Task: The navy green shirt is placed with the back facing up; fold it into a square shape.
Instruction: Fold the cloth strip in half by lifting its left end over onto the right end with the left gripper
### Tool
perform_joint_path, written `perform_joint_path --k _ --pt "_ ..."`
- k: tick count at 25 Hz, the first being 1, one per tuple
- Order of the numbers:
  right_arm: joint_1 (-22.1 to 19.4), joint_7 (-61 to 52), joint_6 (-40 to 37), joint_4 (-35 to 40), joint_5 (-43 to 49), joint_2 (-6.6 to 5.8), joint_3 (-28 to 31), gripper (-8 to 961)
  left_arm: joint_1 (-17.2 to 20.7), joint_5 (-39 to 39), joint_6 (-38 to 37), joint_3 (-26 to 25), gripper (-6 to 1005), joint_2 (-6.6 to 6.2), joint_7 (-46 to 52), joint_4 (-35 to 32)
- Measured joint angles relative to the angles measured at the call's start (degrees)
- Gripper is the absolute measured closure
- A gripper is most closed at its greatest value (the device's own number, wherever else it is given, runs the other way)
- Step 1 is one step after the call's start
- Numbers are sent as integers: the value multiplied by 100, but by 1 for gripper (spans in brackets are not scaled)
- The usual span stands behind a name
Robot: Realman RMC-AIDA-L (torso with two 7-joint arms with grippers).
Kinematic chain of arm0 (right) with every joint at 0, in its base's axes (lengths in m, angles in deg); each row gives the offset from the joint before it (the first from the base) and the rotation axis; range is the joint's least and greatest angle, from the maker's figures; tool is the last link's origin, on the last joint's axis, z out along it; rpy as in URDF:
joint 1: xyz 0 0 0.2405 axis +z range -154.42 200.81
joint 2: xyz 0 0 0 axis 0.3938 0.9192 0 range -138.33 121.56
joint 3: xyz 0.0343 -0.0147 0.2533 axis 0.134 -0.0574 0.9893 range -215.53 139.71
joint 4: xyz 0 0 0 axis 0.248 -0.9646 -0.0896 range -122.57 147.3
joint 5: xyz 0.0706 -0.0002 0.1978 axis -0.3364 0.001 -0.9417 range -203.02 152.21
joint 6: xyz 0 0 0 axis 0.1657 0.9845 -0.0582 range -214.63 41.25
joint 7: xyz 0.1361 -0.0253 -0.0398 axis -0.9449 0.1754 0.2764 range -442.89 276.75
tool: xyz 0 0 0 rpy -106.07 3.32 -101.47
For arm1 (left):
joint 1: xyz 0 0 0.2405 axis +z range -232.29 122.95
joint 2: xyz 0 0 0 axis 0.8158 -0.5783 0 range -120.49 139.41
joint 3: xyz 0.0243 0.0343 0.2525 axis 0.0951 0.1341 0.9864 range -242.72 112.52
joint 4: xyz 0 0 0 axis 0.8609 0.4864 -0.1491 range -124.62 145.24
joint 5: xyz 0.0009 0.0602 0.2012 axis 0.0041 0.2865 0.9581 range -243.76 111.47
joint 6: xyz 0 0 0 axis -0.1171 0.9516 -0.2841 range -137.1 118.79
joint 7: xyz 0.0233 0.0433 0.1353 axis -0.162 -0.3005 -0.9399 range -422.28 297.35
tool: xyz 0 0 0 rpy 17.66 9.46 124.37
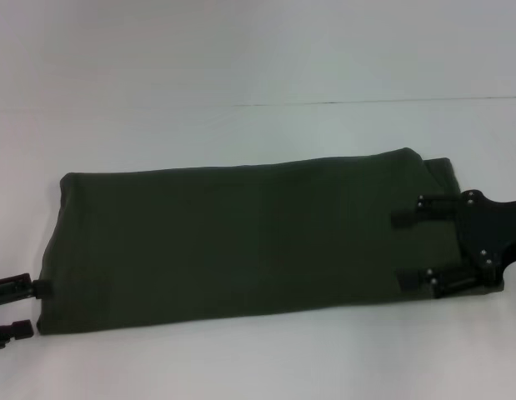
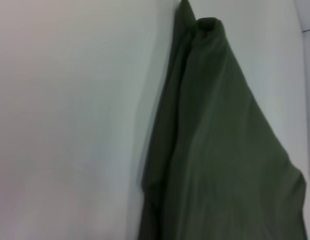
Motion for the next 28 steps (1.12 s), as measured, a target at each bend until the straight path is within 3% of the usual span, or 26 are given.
perform_joint_path --k 28 --pt "178 100 -260 15 51 -16 -69 7 -236 271 562 180 65 54 88 129"
